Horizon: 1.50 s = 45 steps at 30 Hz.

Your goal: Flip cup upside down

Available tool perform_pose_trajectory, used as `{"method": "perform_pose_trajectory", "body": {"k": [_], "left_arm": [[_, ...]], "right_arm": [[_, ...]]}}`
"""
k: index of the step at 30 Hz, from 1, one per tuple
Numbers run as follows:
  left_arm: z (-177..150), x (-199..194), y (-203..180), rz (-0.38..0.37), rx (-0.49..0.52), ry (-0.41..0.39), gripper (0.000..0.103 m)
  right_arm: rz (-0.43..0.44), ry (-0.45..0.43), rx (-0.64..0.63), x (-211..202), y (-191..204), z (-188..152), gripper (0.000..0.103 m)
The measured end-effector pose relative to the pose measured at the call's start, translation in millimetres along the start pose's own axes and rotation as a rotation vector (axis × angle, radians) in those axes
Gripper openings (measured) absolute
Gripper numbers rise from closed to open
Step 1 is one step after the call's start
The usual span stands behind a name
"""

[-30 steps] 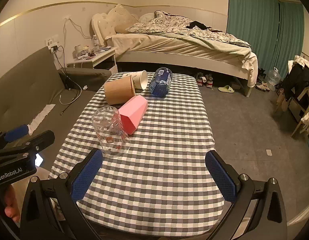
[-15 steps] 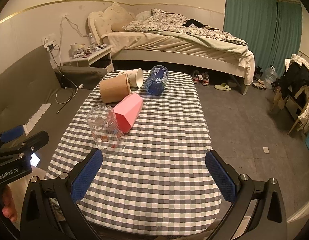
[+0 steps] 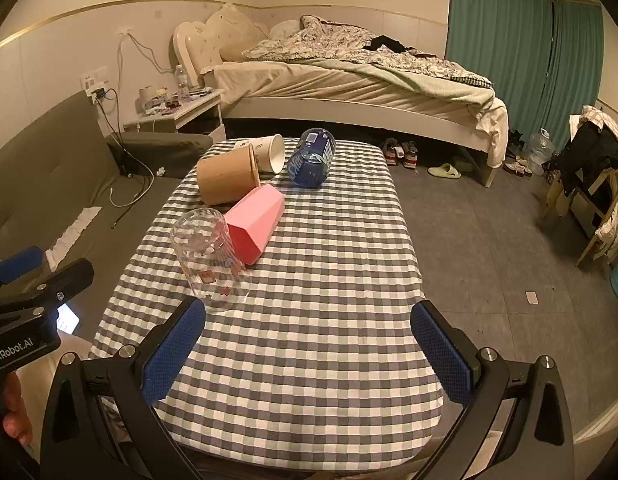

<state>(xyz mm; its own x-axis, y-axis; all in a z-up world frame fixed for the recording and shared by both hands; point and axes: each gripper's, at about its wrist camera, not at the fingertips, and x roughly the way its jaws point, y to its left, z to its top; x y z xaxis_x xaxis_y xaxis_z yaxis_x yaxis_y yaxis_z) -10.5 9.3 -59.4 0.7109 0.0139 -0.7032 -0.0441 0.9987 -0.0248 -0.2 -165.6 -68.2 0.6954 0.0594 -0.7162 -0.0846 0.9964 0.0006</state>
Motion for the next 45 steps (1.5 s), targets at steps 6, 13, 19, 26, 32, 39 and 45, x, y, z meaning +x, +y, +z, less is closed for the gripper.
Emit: {"method": "perform_pose_trajectory", "body": {"k": [6, 13, 19, 26, 32, 39, 45], "left_arm": [[0.0, -0.3, 0.4, 0.002, 0.0, 0.0, 0.094], [0.1, -0.7, 1.0, 0.003, -0.001, -0.001, 0.094], [0.6, -1.2, 1.7, 0.003, -0.002, 0.002, 0.094], [0.6, -0.2, 3.4, 0.004, -0.003, 0.002, 0.094], [0.3, 0.0, 4.3, 0.004, -0.004, 0.005, 0.094], [-0.6, 1.7, 5.5, 0.006, -0.004, 0.006, 0.094], [-0.5, 1.6, 5.5, 0.005, -0.005, 0.005, 0.094]], "right_arm": [[-0.003, 0.004, 0.002, 1.2, 0.0, -0.3, 0.103], [-0.003, 0.005, 0.002, 1.1, -0.2, -0.2, 0.103], [-0.004, 0.009, 0.003, 2.5, 0.1, -1.6, 0.103], [-0.005, 0.011, 0.004, 3.8, -0.2, -1.8, 0.103], [-0.008, 0.016, 0.008, 4.7, -0.8, -2.9, 0.103], [-0.011, 0.019, 0.013, 4.2, -1.7, -3.7, 0.103], [-0.012, 0.019, 0.013, 3.5, -1.4, -3.2, 0.103]]}}
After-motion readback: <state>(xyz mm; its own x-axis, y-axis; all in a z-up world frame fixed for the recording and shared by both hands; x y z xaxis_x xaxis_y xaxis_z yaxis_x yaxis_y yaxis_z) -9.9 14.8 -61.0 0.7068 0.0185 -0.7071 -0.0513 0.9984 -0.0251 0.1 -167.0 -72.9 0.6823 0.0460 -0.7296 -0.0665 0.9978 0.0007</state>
